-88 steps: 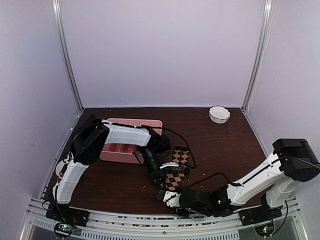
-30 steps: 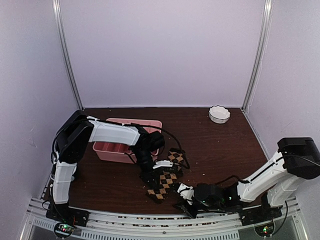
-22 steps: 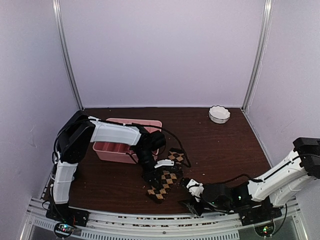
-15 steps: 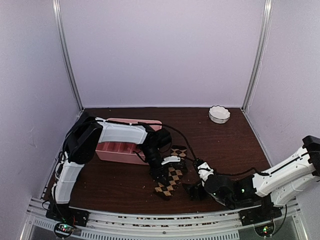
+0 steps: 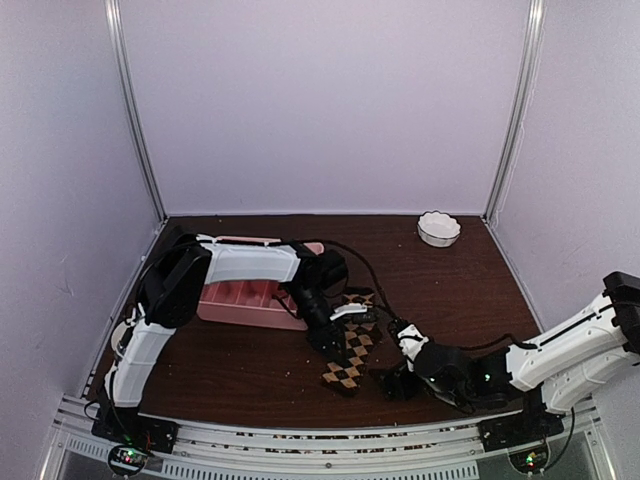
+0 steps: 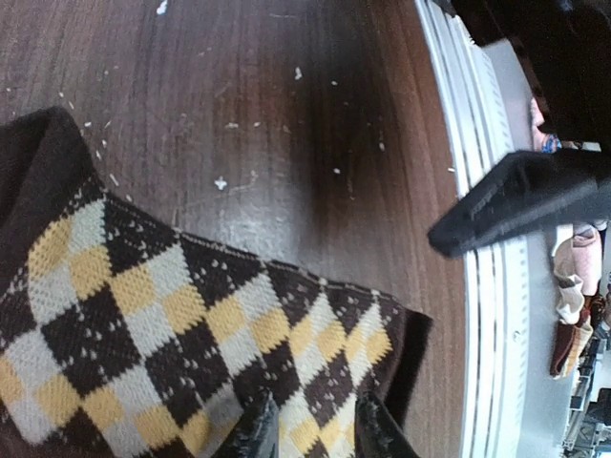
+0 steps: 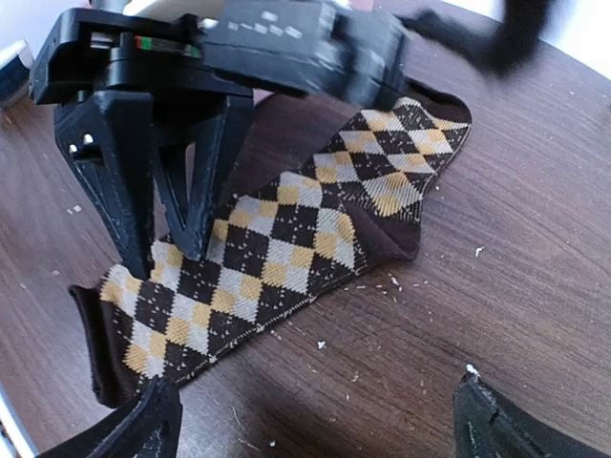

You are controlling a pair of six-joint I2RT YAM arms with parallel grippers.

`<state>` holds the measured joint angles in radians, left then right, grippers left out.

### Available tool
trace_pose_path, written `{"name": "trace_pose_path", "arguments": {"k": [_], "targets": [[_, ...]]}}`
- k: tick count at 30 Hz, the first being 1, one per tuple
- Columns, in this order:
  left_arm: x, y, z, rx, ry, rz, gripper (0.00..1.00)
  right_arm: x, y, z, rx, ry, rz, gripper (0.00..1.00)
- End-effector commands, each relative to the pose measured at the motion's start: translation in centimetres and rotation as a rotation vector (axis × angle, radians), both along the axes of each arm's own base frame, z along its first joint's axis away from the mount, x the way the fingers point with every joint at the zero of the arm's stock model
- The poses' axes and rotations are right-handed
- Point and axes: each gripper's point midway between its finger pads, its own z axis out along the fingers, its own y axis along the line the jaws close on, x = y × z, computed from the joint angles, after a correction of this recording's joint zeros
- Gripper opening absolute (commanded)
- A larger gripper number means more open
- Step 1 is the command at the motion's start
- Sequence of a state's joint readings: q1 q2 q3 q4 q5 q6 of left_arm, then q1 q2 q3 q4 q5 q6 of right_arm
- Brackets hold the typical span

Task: Roll the socks
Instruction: Roll the sock at the center of the board.

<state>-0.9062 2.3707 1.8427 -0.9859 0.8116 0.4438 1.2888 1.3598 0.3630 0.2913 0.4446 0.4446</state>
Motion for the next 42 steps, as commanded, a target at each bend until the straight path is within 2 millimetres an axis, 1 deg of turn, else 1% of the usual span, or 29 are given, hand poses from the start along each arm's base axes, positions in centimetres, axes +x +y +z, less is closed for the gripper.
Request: {"name": "trace_pose_path", "arguments": {"k": [1,2,3,5,6,9,11,14,16,20,23,25,28,30,33,36,38,42], "targets": [[1.2,0.0,6.2,-0.111,-0.055,0.0,0.3,-0.7,0.9,0.6,0.1,0.001,0.096,1.0],[1.6,0.1,6.6,-0.118,-0.057,0.013,0.31,-0.7,1.0,0.0,0.054,0.007,0.102,1.0],[2.2,0.1,6.9,-0.125,-0.059,0.033,0.32,-1.0,1.5,-0.5,0.017,0.016,0.135,0.97],[3.4,-0.1,6.8,-0.141,-0.074,0.069,0.34,-2.3,2.9,-1.0,-0.024,0.014,0.243,0.93],[3.9,-0.1,6.4,-0.14,-0.081,0.08,0.34,-2.8,3.2,-1.1,-0.054,-0.006,0.269,0.92],[4.6,-0.7,5.3,-0.134,-0.104,0.095,0.34,-4.0,4.3,-0.6,-0.089,-0.087,0.345,0.92],[5.3,-1.4,4.6,-0.127,-0.117,0.113,0.34,-4.3,5.1,0.1,-0.091,-0.127,0.379,0.89],[6.3,-2.3,4.0,-0.133,-0.141,0.14,0.33,-4.4,6.2,0.4,-0.131,-0.156,0.421,0.83],[6.4,-2.7,3.9,-0.134,-0.155,0.141,0.33,-4.7,7.2,0.5,-0.145,-0.16,0.456,0.78],[5.9,-2.4,3.9,-0.129,-0.16,0.127,0.32,-4.6,8.2,-0.3,-0.187,-0.166,0.488,0.65],[5.3,-1.5,3.8,-0.114,-0.161,0.12,0.31,-5.0,9.0,-1.1,-0.2,-0.145,0.52,0.54],[4.9,-0.8,4.2,-0.114,-0.168,0.113,0.31,-5.2,9.4,-1.5,-0.195,-0.128,0.531,0.5],[4.3,0.4,5.1,-0.119,-0.169,0.101,0.32,-5.2,9.3,-2.2,-0.198,-0.112,0.527,0.46],[3.7,1.0,5.5,-0.12,-0.175,0.086,0.32,-5.2,9.3,-2.6,-0.204,-0.107,0.522,0.41],[2.9,1.9,6.0,-0.129,-0.177,0.072,0.33,-5.0,9.3,-2.9,-0.202,-0.096,0.513,0.27],[2.0,3.1,5.8,-0.14,-0.199,0.051,0.33,-4.9,9.5,-3.1,-0.184,-0.071,0.508,0.09],[1.4,4.1,5.5,-0.154,-0.238,0.033,0.34,-4.7,9.4,-3.3,-0.161,-0.038,0.5,0.0],[0.0,6.2,4.4,-0.197,-0.324,-0.018,0.34,-4.6,9.1,-3.7,-0.067,0.084,0.471,0.0]]}}
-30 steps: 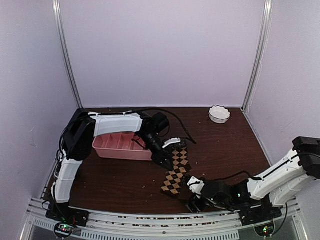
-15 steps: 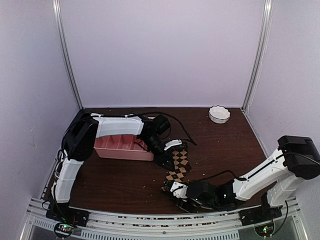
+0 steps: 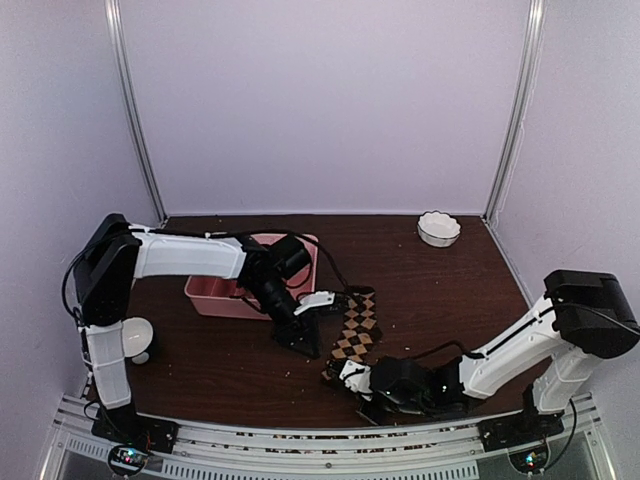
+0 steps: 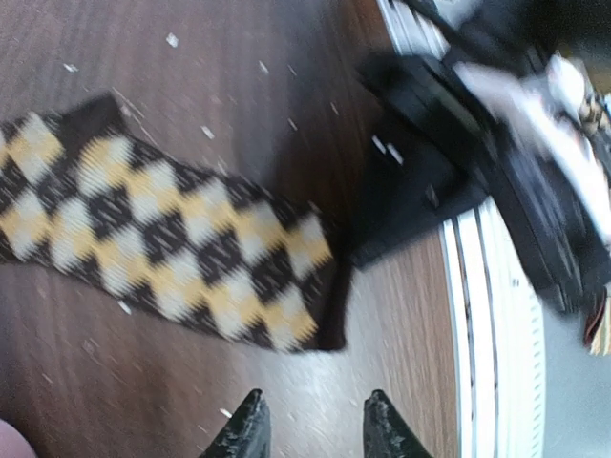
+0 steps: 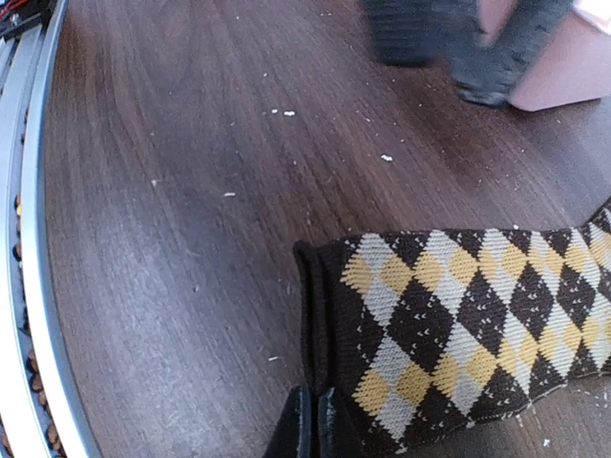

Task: Roll the socks
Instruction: Roll the sock at the center of the board.

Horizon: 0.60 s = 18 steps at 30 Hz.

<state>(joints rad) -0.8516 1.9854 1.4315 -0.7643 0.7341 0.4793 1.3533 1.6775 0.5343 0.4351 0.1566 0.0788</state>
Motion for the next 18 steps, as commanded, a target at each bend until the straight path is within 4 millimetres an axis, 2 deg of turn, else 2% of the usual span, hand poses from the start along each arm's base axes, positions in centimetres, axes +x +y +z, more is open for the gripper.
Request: {"name": "trace_pose_path", "arguments": {"k": [1,10,16,18], "targets": [[-0.4,1.3,-0.5,-0.081,-0.14,-0.07,0.34,0.2,0.0,-0.5,0.08,0.17,-0.047,0.0],[-3.1,1.6,-1.4,-0.146,-0.245,-0.185,0.32,0.7,-1.1,-2.7,0.254,0.676,-0.161,0.0],[-5.3,0.1,-2.2,-0.136,-0.405,-0.329,0.31,0.7,-1.5,-4.0,0.298,0.912,-0.253,0.0],[-5.3,-0.3,-2.4,-0.134,-0.464,-0.352,0.3,0.8,-1.8,-4.2,0.325,0.965,-0.278,0.0]]}}
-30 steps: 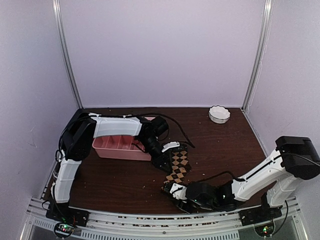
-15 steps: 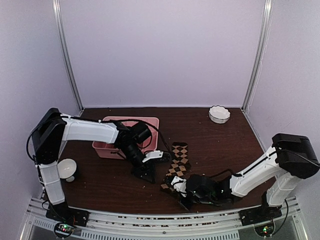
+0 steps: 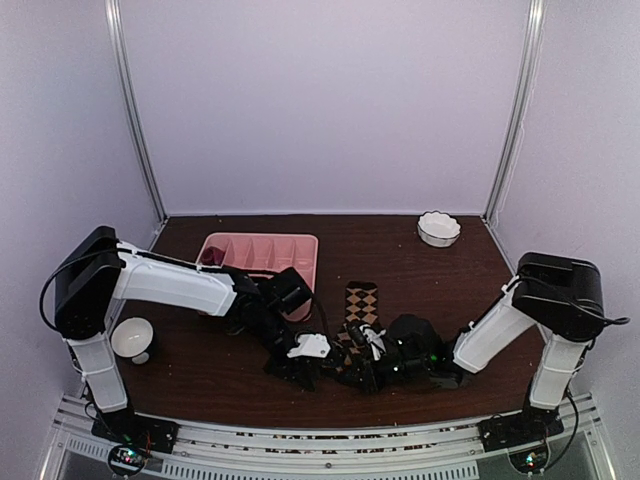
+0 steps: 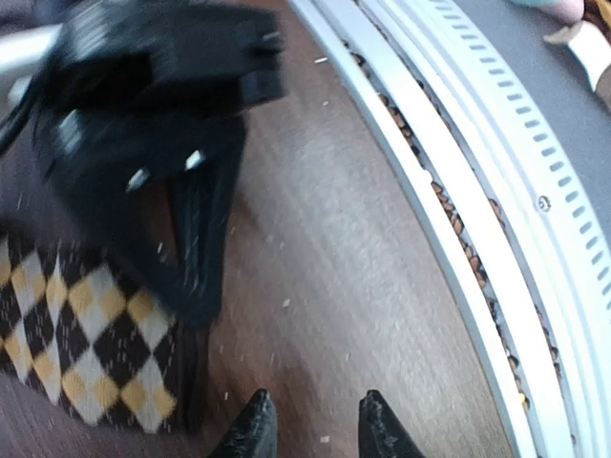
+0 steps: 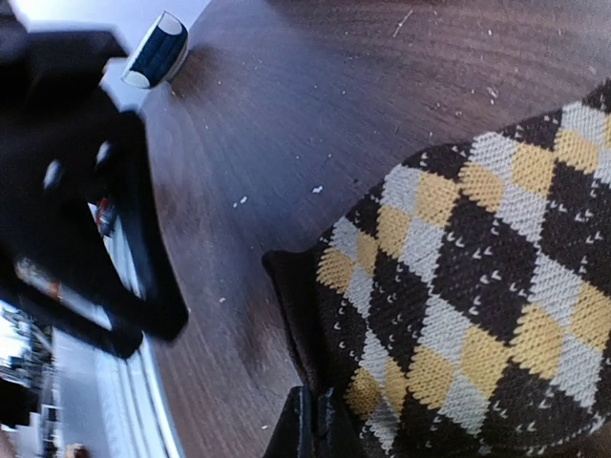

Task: Roll the socks
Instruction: Roll the sock at the center of the board.

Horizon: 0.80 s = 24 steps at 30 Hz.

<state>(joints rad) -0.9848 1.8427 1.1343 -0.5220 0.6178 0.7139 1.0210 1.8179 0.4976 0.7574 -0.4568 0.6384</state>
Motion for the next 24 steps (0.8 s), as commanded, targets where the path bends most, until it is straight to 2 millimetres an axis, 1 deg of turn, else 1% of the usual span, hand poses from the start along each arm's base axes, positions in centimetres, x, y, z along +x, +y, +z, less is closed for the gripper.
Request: {"name": "trace_pose_path", "arguments": {"k": [1,8,10,15,18,21,24], "targets": [[0.5,-1.6,0.5,-0.064,-0.21,-0.084,0.3,-2.5,-2.5,-4.2,-0.069,0.296,-0.029,0.0],[1.6,-2.1,-0.6,-0.068,-0.346,-0.116,0.29,-2.9,-2.9,-4.1,-0.07,0.369,-0.051,0.0],[2.4,-2.6,-0.6,-0.079,-0.383,-0.093,0.29,-2.9,-2.9,-4.1,-0.075,0.379,-0.049,0.0],[3.2,-3.2,-0.5,-0.095,-0.427,-0.075,0.28,-3.1,-3.0,-4.2,-0.076,0.412,-0.044,0.0],[2.8,-3.0,-1.2,-0.075,-0.416,-0.098,0.28,-2.9,-3.1,-3.9,-0.061,0.425,-0.053,0.0],[1.9,-2.6,-1.9,-0.061,-0.413,-0.125,0.27,-2.7,-3.2,-4.0,-0.064,0.438,-0.064,0.0],[1.1,-2.4,-1.5,-0.078,-0.419,-0.141,0.26,-2.7,-3.4,-4.3,-0.067,0.462,-0.075,0.0]]}}
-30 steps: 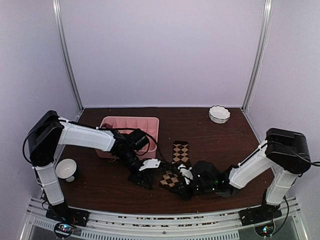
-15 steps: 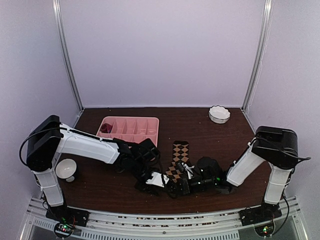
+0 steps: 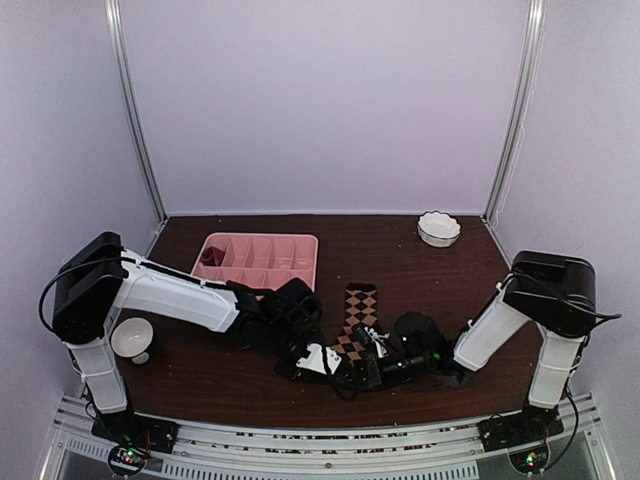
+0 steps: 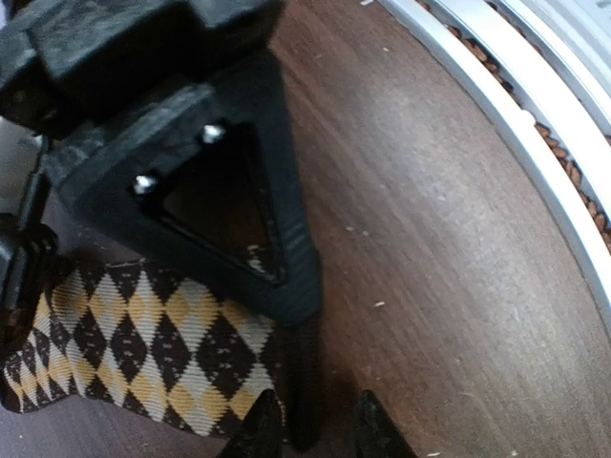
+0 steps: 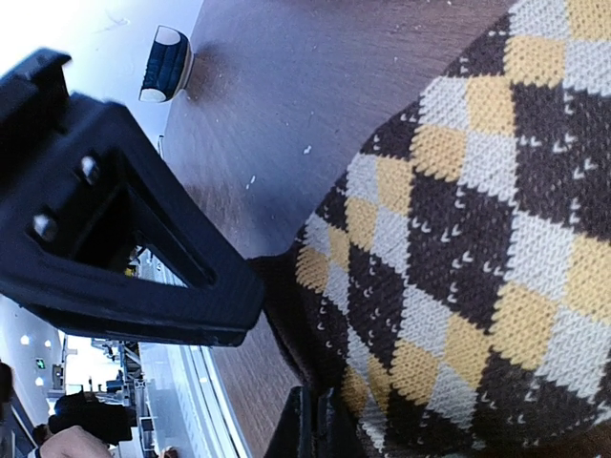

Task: Roll the socks
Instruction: Roll the sock at the center of the board.

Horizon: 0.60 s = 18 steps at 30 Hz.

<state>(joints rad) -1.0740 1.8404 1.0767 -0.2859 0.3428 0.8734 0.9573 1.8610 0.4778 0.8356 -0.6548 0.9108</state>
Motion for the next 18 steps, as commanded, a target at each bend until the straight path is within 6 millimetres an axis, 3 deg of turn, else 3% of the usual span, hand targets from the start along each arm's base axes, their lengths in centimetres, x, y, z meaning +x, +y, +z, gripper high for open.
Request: {"name": "trace_pose_path", "arguments": {"k": [1,8,18], "targets": [[-1.2,0.0,0.2,-0.015,-0.022,-0.044,0.27,-1.7,-2.9,-4.6,-0.159,0.166,-0.025,0.0],[-0.8,0.1,-1.0,0.011,-0.047,-0.031,0.27,-1.6,-2.8,-4.9,-0.145,0.228,-0.041,0.0],[0.6,-0.5,0.5,-0.033,-0.109,0.018,0.3,-2.0,-3.3,-5.4,-0.172,0.245,-0.033,0.0]]}}
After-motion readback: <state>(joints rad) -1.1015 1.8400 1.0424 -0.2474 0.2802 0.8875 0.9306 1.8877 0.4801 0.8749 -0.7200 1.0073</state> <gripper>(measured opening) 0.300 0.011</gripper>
